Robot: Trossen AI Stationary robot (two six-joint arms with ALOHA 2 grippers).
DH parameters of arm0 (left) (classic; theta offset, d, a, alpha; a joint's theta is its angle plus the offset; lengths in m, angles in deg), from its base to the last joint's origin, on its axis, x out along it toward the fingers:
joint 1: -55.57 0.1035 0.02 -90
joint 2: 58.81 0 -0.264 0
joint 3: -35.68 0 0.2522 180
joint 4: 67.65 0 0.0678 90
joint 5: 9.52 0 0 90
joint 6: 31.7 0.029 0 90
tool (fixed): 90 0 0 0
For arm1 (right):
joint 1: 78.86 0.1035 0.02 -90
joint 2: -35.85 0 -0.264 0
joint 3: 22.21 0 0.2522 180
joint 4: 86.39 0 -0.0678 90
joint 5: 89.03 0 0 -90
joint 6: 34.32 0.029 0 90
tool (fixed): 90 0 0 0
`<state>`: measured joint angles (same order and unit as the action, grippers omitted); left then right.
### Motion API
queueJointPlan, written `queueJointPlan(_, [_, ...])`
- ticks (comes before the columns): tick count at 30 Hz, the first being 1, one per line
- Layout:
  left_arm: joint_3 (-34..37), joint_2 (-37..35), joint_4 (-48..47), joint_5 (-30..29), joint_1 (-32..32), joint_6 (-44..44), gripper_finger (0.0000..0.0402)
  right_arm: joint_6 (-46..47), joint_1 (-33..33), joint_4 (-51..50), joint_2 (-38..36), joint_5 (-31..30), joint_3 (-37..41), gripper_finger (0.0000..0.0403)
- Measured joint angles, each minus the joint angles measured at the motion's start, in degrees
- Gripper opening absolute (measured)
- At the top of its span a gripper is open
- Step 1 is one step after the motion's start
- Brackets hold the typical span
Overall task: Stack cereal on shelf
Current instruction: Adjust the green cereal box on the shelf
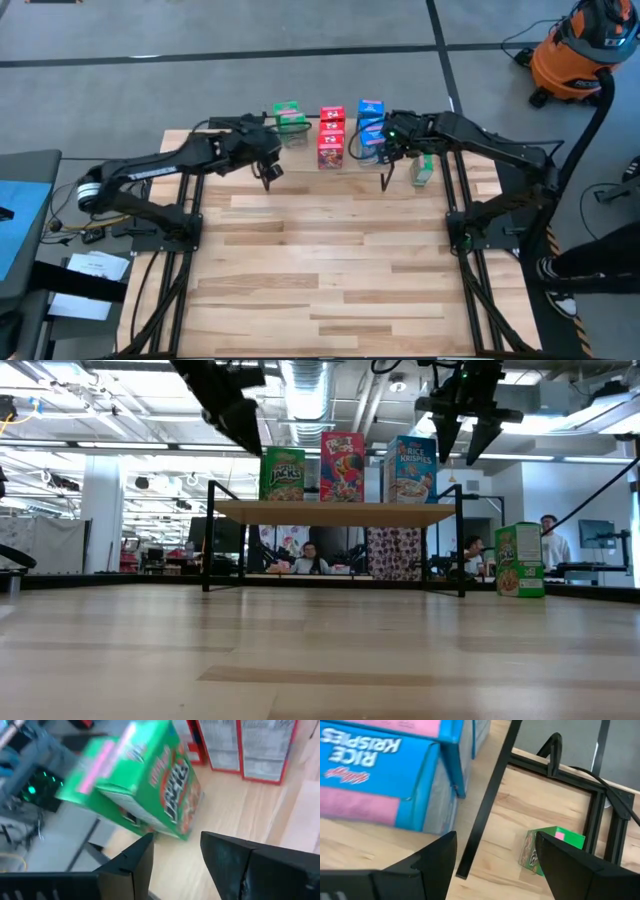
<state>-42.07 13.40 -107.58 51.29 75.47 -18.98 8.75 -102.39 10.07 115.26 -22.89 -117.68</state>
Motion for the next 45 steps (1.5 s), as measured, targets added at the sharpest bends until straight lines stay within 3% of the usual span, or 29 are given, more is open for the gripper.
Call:
queueJointPlan(7, [0.0,-5.9,9.8,1.2,0.1,11.2,0.0155,1.4,2.5,0.7,-2.5,-1.6,-0.1,0.0291])
queueJointPlan(13, [0.0,-5.5,22.6,14.4,1.9,16.2,0.0155,1.6,4.1,1.5,-3.4,-2.8,-0.1,0.0291])
queueJointPlan(18, [0.0,-3.3,25.8,15.3,3.1,17.3,0.0155,1.5,4.6,1.5,-3.4,-3.0,-0.1,0.0291])
queueJointPlan(26, [-0.8,1.3,26.7,18.8,4.1,23.2,0.0155,1.5,4.8,1.5,-3.4,-3.2,-0.1,0.0291])
queueJointPlan(35, [-6.6,8.6,22.6,17.0,5.8,23.3,0.0155,1.5,5.3,1.5,-3.3,-3.2,0.0,0.0291])
queueJointPlan(45, [-7.2,11.4,21.1,14.8,6.0,25.4,0.0155,1.3,6.8,1.5,-3.3,-3.2,0.0,0.0291])
